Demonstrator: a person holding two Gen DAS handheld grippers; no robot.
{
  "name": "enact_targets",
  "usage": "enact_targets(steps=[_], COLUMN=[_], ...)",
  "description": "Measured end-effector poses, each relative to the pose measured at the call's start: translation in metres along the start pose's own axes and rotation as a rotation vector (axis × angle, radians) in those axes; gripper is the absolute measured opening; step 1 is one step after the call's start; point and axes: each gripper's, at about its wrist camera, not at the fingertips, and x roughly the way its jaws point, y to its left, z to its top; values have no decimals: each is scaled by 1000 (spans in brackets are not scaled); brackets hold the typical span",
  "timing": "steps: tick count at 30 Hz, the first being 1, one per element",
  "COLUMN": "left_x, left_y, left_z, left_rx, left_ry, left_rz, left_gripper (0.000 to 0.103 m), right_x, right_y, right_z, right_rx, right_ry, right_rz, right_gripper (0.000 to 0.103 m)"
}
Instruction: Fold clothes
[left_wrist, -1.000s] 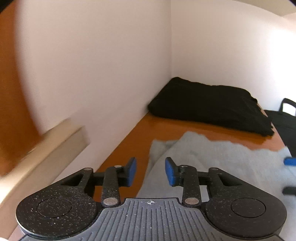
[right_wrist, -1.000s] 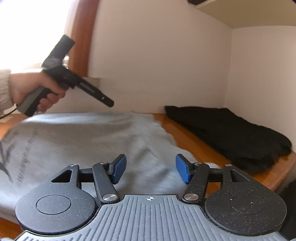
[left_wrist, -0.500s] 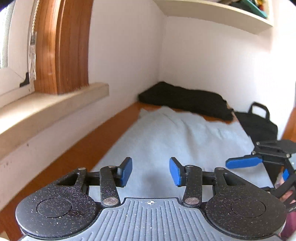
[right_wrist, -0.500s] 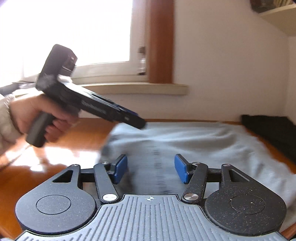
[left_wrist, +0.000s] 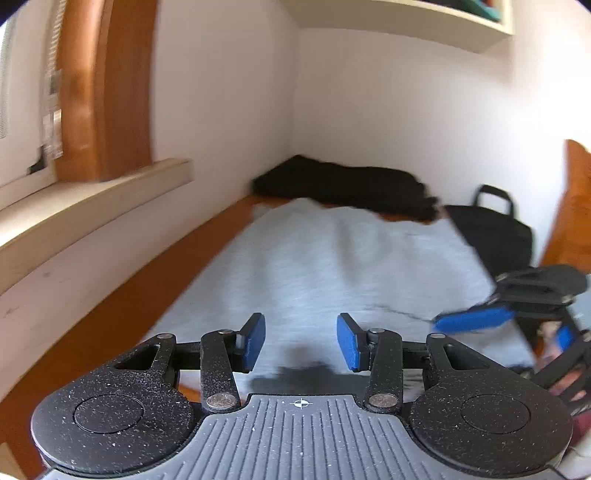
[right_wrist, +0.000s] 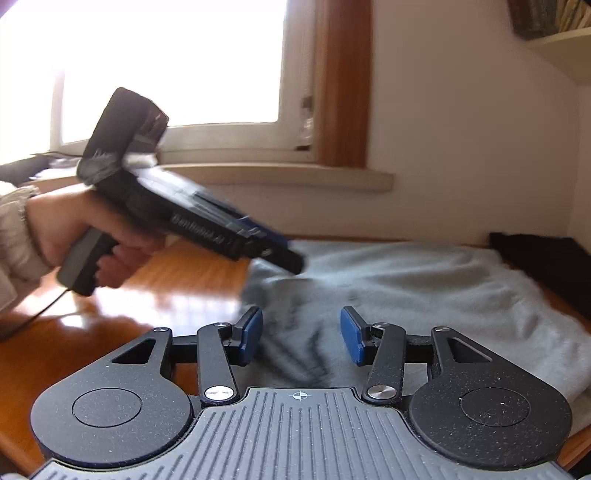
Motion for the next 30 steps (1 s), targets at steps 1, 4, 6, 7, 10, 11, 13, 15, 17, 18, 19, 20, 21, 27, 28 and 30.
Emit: enact_targets(steps=[1, 4, 6, 7, 10, 11, 13, 15, 17, 18, 19, 20, 21, 27, 28, 30], left_x=[2, 8, 9, 9, 11, 11, 11, 10, 10, 9, 8, 8, 8, 9, 9, 8], left_y=[-5, -6, -2, 0, 5, 5, 6, 6, 7, 7, 8, 8, 9, 12, 14, 16], left_z=[-2, -11, -14, -15, -18, -18, -18, -17, -17, -17, -18, -18, -19, -19, -20, -20], left_rx=[15, 11, -10, -19, -45, -48, -53, -61, -72, -80, -87, -91, -94, -115, -111, -116], left_ry=[21, 43, 41, 40, 40, 39, 38, 38, 37, 36, 35, 34, 33, 36, 37, 37], left_rz=[9, 8, 3, 3, 7, 8, 8, 12, 15, 16, 16, 16, 17, 10, 4, -2], left_gripper=[47, 47, 47, 47, 47, 47, 47, 47, 48, 48, 47, 47, 48, 48, 48, 48], right_x=[1, 1, -2, -4, -8, -8, -8, -10, -11, -13, -15, -17, -20, -23, -24, -24], right_y=[3, 12, 17, 19, 26, 27, 28, 27, 27, 29, 28, 28, 27, 21, 22, 24], right_z=[-3, -9, -10, -10, -13, -15, -20, -21, -21, -22, -23, -25, -26, -30, -32, -35], right_rx=[-11, -49, -70, -75, -109, -120, -127, -119, -126, -128, -128, -128, -127, -96, -89, -90], right_ry=[11, 24, 24, 27, 39, 42, 47, 45, 46, 46, 44, 42, 40, 32, 20, -3], right_rz=[3, -5, -8, 1, 10, 3, -9, -8, -10, -8, -5, -2, 2, 33, 27, 12], right_gripper=[48, 49, 51, 53, 56, 56, 56, 57, 58, 58, 58, 59, 60, 60, 60, 59])
